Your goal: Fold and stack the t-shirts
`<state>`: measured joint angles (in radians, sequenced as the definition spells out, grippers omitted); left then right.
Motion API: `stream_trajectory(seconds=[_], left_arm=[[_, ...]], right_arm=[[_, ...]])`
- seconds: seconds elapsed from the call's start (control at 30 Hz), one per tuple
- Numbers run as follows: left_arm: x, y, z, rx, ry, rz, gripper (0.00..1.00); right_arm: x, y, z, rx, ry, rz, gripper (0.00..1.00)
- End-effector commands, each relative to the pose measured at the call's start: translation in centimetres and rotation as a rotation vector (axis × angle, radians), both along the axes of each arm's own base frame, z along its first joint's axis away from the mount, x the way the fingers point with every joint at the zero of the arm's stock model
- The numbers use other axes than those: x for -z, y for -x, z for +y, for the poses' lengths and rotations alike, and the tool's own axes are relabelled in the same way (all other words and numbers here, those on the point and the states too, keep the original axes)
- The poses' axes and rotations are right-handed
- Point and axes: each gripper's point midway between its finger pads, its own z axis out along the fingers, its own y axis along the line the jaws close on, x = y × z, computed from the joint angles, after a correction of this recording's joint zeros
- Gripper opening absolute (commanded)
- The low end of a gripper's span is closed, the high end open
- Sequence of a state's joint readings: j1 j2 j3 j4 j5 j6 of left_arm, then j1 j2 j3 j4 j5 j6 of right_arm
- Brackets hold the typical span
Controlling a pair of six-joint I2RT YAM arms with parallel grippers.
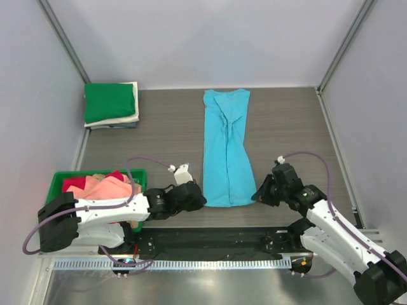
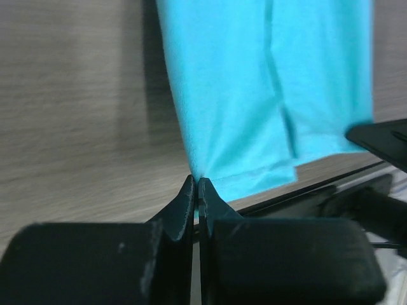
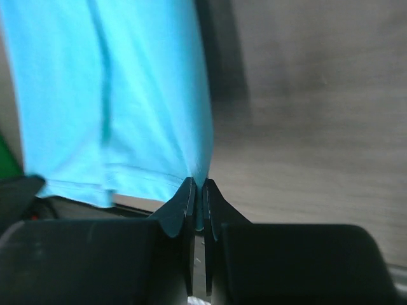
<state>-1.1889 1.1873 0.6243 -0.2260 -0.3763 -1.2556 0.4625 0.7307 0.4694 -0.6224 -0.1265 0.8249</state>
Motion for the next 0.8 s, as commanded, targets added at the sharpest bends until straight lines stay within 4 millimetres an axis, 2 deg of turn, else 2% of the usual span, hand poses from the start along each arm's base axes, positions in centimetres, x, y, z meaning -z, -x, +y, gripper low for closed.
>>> stream_trajectory(seconds=[0.0, 0.07, 0.1, 0.17, 0.2, 0.27, 0.3, 0.37, 0.4, 0.43, 0.47, 0.5, 0.53, 0.57, 0.6, 0.63, 0.67, 0.7, 0.73, 0.77], left_arm=[[3.3, 2.3, 1.6, 0.003, -0.09, 0.077, 0.0], [2.9, 3.0, 1.1, 0.032, -0.075, 0.088, 0.0], [2.6, 3.1, 0.9, 0.04, -0.069, 0.087, 0.0], [1.2, 3.2, 0.5, 0.059, -0.06, 0.081, 0.0], [0.1, 3.0, 0.4, 0.068, -0.076, 0.067, 0.0], [-1.2, 2.5, 0.5, 0.07, -0.102, 0.036, 0.0], [-2.6, 1.7, 0.7, 0.067, -0.137, -0.007, 0.0], [-4.0, 0.5, 1.1, 0.052, -0.172, -0.046, 0.0], [-5.4, -0.2, 1.0, 0.072, -0.188, -0.073, 0.0], [-6.0, -1.5, 1.4, 0.049, -0.195, -0.08, 0.0], [-6.6, -2.2, 1.4, 0.052, -0.201, -0.093, 0.0], [-8.1, -3.2, 1.0, 0.049, -0.182, -0.115, 0.0], [-8.6, -4.7, 1.6, 0.051, -0.198, -0.126, 0.0], [-8.6, -5.6, 1.5, 0.052, -0.211, -0.126, 0.0], [-9.9, -6.8, 1.2, 0.05, -0.196, -0.142, 0.0], [-10.2, -8.4, 1.9, 0.048, -0.209, -0.143, 0.0], [-9.8, -9.5, 1.7, 0.053, -0.223, -0.13, 0.0], [-11.0, -10.9, 1.3, 0.049, -0.201, -0.15, 0.0], [-11.0, -12.4, 1.8, 0.048, -0.207, -0.146, 0.0], [-11.3, -14.0, 1.2, 0.048, -0.204, -0.151, 0.0]], right_arm=[[2.0, 3.4, 0.2, -0.024, 0.004, 0.11, 0.01], [1.3, 3.8, 0.5, -0.019, -0.012, 0.116, 0.01], [0.3, 3.9, 1.0, -0.04, -0.023, 0.094, 0.01], [-0.5, 4.0, 1.0, -0.043, -0.009, 0.084, 0.01], [-1.5, 3.6, 1.2, -0.049, -0.012, 0.061, 0.01], [-2.0, 2.9, 1.1, -0.052, 0.01, 0.036, 0.01], [-2.3, 2.1, 1.2, -0.046, 0.038, 0.029, 0.01], [-2.7, 0.7, 1.4, -0.038, 0.07, 0.009, 0.01], [-4.0, -0.8, 1.3, -0.023, 0.098, -0.042, 0.01], [-3.8, -1.6, 1.5, -0.023, 0.127, -0.029, 0.01], [-4.5, -2.9, 1.8, -0.018, 0.124, -0.061, 0.01], [-6.2, -4.4, 2.1, -0.017, 0.13, -0.112, 0.01], [-5.8, -5.3, 2.2, -0.018, 0.156, -0.097, 0.01], [-7.5, -7.3, 2.4, 0.004, 0.137, -0.14, 0.01], [-7.7, -8.3, 2.3, -0.007, 0.154, -0.149, 0.01], [-7.3, -9.6, 2.5, -0.007, 0.163, -0.136, 0.01], [-7.4, -11.0, 1.9, 0.016, 0.172, -0.133, 0.01], [-8.7, -12.5, 2.0, 0.027, 0.167, -0.159, 0.01], [-8.9, -13.6, 1.8, 0.027, 0.18, -0.171, 0.01], [-8.7, -15.3, 1.6, 0.045, 0.193, -0.164, 0.01]])
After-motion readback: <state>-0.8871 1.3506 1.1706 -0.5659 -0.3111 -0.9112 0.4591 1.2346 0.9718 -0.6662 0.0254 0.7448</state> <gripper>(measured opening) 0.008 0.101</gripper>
